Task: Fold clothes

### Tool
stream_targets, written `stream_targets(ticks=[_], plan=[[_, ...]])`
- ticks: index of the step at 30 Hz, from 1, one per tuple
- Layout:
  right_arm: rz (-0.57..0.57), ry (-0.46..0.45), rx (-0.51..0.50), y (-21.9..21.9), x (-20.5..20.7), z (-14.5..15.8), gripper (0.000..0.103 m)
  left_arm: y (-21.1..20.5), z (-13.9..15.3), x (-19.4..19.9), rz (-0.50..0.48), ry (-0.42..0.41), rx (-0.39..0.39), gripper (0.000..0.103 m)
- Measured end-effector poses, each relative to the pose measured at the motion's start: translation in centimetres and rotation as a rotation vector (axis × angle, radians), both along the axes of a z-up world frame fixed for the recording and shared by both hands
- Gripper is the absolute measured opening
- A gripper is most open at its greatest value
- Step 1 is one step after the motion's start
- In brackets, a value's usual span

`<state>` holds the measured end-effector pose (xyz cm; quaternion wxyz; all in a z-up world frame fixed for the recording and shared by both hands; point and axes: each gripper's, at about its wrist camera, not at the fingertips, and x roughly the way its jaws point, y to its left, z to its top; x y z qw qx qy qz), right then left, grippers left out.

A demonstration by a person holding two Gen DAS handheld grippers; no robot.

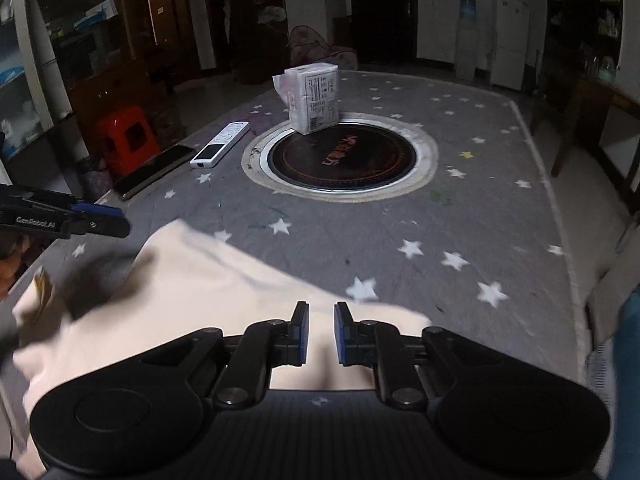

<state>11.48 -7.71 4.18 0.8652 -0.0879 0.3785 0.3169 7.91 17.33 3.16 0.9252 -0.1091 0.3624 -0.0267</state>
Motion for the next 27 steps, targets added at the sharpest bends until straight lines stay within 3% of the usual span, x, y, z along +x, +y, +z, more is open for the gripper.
stream_targets(ticks=[7,13,15,16,18,19,23,27], plan=[[0.041,0.049,0.004,4.2,2.8,-3.3,0.013,0.2,-2.2,4.6,0.004,0.079,-0.037,0.057],[0.04,0.06,-0.041,5.6,3.5,-5.3,0.012,0.2,-3.7,5.7,-0.004,0.131,-0.072,0.057],[0.046,0.049,-0.043,5.8,3.4,-5.3,0.01,0.1,-4.0,5.9,-0.02,0.126,-0.061,0.051],[0.049,0.04,-0.05,6.0,3.4,-5.4,0.002,-0.2,-4.1,6.1,-0.033,0.121,-0.049,0.036],[0.054,0.0,-0.079,6.4,3.0,-5.4,0.0,-0.8,-4.2,6.3,-0.057,0.115,-0.028,0.02],[0.053,-0.013,-0.08,6.5,2.9,-5.3,0.0,-1.1,-4.1,6.1,-0.054,0.09,-0.007,0.017],[-0.007,-0.129,-0.04,5.9,2.5,-4.1,0.0,-2.0,-3.2,5.3,-0.028,-0.021,0.09,0.014],[-0.079,-0.058,-0.009,3.6,3.6,-3.2,0.014,-1.7,-3.4,5.5,-0.034,-0.017,0.108,0.014]])
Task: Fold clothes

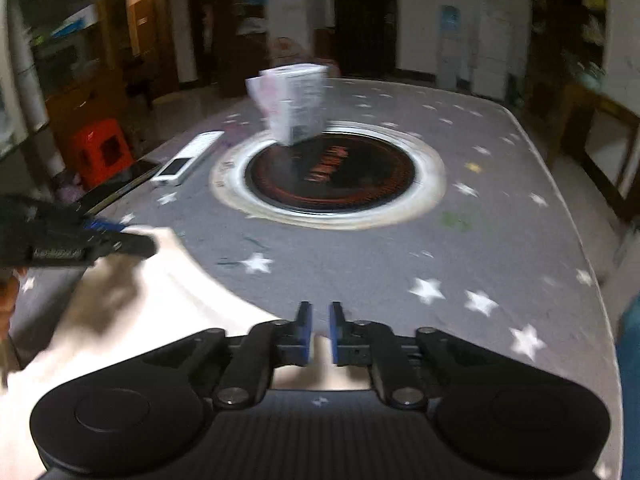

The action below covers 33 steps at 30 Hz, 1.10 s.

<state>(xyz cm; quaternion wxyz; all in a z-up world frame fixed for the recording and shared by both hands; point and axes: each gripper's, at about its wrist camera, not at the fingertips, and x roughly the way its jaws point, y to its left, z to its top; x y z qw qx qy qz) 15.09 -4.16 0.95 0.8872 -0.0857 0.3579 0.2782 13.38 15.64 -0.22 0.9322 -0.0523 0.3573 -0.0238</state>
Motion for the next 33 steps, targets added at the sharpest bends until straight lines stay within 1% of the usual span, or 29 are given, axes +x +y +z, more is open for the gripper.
stream_targets(ticks=[1,2,3,5,7,10,11,12,13,14,15,16,17,18,19,20,22,23,25,26,27,28,29,30,31,33], plan=[[-0.026,0.002,-0.005,-0.9,0.1,0.0,0.019,0.2,-0.1,0.1,0.005,0.005,-0.004,0.015],[-0.052,0.003,-0.011,-1.8,0.2,0.0,0.021,0.3,-0.2,0.1,0.008,0.006,-0.015,0.015],[-0.079,0.004,-0.016,-2.7,0.4,0.0,0.023,0.5,-0.2,0.1,0.011,0.006,-0.027,0.019],[-0.129,0.058,0.016,-4.8,0.9,-0.4,0.032,0.9,-0.2,0.2,0.017,0.007,-0.051,0.024],[-0.169,0.114,0.054,-6.8,1.4,-0.9,0.032,1.0,-0.2,0.2,0.016,0.001,-0.06,0.046],[-0.178,0.168,0.128,-8.3,1.5,-1.6,0.031,0.6,-0.4,0.4,0.011,0.01,-0.063,0.046],[-0.173,0.181,0.146,-8.4,1.5,-1.8,0.031,0.5,-0.6,0.6,0.009,0.018,-0.061,0.045],[-0.164,0.189,0.154,-8.3,1.6,-1.9,0.028,0.4,-0.8,0.7,0.008,0.026,-0.058,0.044],[-0.155,0.187,0.154,-7.9,1.6,-2.0,0.016,0.2,-1.0,0.9,0.009,0.033,-0.052,0.026],[-0.146,0.148,0.138,-7.4,1.3,-1.8,0.008,0.1,-1.2,0.9,0.007,0.039,-0.049,0.018],[-0.137,0.105,0.121,-7.0,0.9,-1.5,0.006,0.1,-1.1,0.8,0.016,0.03,-0.043,0.014],[-0.128,0.063,0.104,-6.6,0.5,-1.2,0.004,0.1,-1.0,0.6,0.028,0.018,-0.036,0.013],[-0.119,0.02,0.086,-6.1,0.2,-0.9,0.004,0.0,-0.6,0.1,0.033,-0.013,-0.019,0.012],[-0.106,-0.041,0.071,-5.8,-0.6,-0.3,0.004,-0.1,-0.2,-0.4,0.038,-0.049,0.0,0.012],[-0.092,-0.104,0.055,-5.5,-1.3,0.4,0.004,-0.1,0.0,-0.6,0.045,-0.066,0.014,0.012],[-0.093,-0.127,0.049,-5.4,-1.7,0.6,0.004,0.0,0.0,-0.5,0.045,-0.066,0.016,0.012],[-0.118,-0.114,0.026,-5.3,-1.1,0.2,0.006,0.0,-0.5,-0.1,0.046,-0.05,0.021,0.013],[-0.146,-0.081,0.014,-5.5,-0.2,-0.6,0.007,0.0,-0.8,0.2,0.05,-0.037,0.026,0.013],[-0.181,-0.022,-0.002,-5.6,1.2,-1.6,0.007,-0.1,-1.4,0.6,0.064,-0.018,0.03,0.019],[-0.189,-0.012,0.0,-5.9,1.4,-1.6,0.009,-0.1,-1.6,0.8,0.071,-0.008,0.033,0.022],[-0.196,-0.004,0.003,-6.2,1.6,-1.4,0.009,0.0,-1.5,0.8,0.077,-0.007,0.03,0.028],[-0.203,0.005,0.005,-6.5,1.8,-1.3,0.009,0.1,-1.3,0.7,0.086,-0.007,0.028,0.044],[-0.197,0.005,0.011,-6.9,1.6,-0.7,0.01,0.3,-0.9,0.4,0.094,-0.016,0.031,0.047],[-0.184,0.015,0.019,-7.2,1.2,-0.1,0.011,0.4,-0.5,0.1,0.1,-0.028,0.034,0.048],[-0.175,0.022,0.021,-7.8,0.6,0.4,0.013,0.4,0.0,-0.4,0.096,-0.037,0.034,0.048],[-0.163,0.034,0.014,-9.1,-0.8,1.5,0.015,0.3,1.0,-1.3,0.081,-0.054,0.032,0.048]])
